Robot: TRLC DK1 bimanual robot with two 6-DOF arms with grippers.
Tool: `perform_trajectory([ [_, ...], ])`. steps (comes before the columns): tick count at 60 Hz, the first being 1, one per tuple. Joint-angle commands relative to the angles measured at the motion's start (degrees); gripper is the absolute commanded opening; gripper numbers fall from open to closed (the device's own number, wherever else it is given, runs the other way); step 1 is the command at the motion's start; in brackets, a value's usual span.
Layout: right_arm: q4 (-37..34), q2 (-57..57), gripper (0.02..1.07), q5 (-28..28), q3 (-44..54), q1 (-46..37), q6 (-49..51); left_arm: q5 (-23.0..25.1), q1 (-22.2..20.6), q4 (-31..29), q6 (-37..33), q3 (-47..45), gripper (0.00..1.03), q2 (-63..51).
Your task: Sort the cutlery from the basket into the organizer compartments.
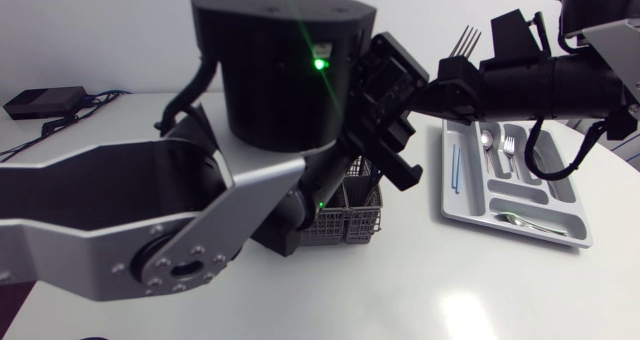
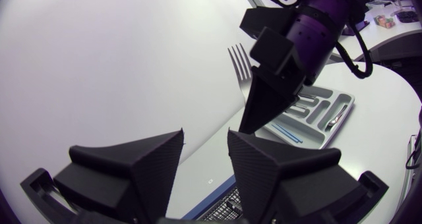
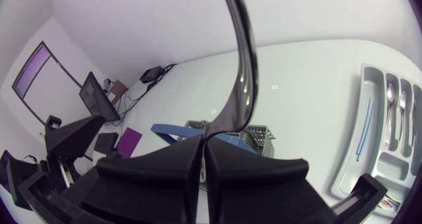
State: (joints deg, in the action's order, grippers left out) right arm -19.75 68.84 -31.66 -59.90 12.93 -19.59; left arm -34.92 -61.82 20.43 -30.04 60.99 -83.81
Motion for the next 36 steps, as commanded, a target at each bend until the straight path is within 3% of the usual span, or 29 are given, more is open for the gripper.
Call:
perform_trajectory([
  [1,-1.4,-1.3,0.08,0.1,1.2,-1.6,3.1,0.4,0.9,-1.2,-0.6,-1.0,0.53,2.1],
  [13,-7.8,-4.6,0.08,-1.2,1.1,-6.6,11.9,4.7,4.3,-8.7,3.1,0.8,0.53,4.2],
  [18,-12.0,-5.1,0.08,-3.2,-0.3,-11.3,17.1,10.2,7.8,-15.8,7.5,3.7,0.53,4.2],
  [25,-16.0,-4.5,0.08,-4.9,-1.8,-17.1,23.9,15.5,10.6,-21.2,10.0,5.9,0.53,3.7],
  [36,-21.6,1.7,0.08,-7.2,-5.5,-29.0,35.9,22.1,13.8,-26.6,12.1,7.1,0.53,3.3],
])
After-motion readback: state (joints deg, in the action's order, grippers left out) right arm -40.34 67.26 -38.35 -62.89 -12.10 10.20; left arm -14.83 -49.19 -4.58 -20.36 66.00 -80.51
